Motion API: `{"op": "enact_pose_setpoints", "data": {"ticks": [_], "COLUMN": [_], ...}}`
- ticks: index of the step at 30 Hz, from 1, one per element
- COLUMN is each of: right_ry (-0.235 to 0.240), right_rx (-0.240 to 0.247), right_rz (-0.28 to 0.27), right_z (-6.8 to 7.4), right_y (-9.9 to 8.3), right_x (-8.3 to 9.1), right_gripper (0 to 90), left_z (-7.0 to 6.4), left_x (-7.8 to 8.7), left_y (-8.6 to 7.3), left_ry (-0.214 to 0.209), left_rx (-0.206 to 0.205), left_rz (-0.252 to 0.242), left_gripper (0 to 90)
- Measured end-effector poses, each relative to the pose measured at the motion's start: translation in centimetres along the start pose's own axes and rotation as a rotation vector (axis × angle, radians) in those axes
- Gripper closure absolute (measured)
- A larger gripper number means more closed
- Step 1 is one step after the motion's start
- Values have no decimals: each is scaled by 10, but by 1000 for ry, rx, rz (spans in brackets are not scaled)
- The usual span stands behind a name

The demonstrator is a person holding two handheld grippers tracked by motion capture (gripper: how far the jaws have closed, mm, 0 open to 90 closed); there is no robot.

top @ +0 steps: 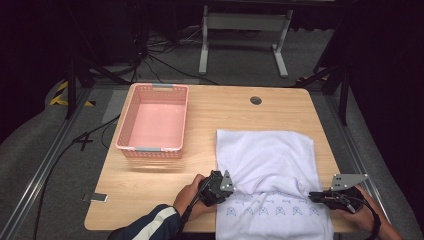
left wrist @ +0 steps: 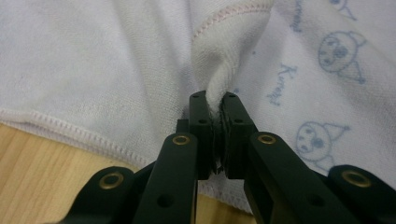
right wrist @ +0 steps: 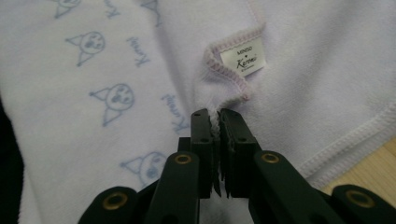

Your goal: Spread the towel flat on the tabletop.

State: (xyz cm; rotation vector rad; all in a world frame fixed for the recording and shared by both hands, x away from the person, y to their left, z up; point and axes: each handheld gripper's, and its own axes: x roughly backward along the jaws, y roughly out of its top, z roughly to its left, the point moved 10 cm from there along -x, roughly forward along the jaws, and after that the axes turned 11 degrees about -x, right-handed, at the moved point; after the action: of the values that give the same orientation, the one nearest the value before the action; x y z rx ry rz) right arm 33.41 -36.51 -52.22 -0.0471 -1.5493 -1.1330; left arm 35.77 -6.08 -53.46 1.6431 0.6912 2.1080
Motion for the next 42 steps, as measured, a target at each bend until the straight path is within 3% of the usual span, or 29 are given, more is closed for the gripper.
{"op": "enact_pose_setpoints", "data": {"ticks": [3,4,6,7,9,10,15,19,23,28,33,38,42], "right_ry": [-15,-24,-66,-84,-92,-115,-131,-193,-209,-208,-165,-119,-72], "right_rx": [-27,-28,-13,-12,-15,-24,-43,-34,-48,-29,-26,6,35], "right_rz": [-17,-21,-25,-29,-34,-49,-68,-74,-77,-105,-241,-310,-313], "right_z": [-8,-9,-16,-20,-23,-34,-49,-65,-74,-73,-61,-45,-32], "right_y": [4,6,12,15,18,25,36,52,61,68,84,92,85], "right_x": [-4,-5,-8,-10,-11,-15,-21,-31,-37,-35,-2,28,41], "right_gripper": [840,841,841,842,842,843,843,844,844,841,839,835,833], "left_z": [11,18,30,30,43,53,69,90,100,100,94,81,61], "left_x": [0,-1,-3,-3,-4,-6,-10,-15,-15,9,41,67,75], "left_y": [-3,-4,-7,-7,-9,-10,-9,-10,-10,2,22,30,30], "left_ry": [23,40,68,68,107,132,169,201,221,258,287,283,234], "left_rx": [4,22,40,40,48,62,78,109,118,113,90,57,37], "left_rz": [7,3,5,5,17,24,27,38,56,-20,-123,-186,-222], "left_gripper": [852,852,852,852,852,853,853,853,852,852,853,848,844]}}
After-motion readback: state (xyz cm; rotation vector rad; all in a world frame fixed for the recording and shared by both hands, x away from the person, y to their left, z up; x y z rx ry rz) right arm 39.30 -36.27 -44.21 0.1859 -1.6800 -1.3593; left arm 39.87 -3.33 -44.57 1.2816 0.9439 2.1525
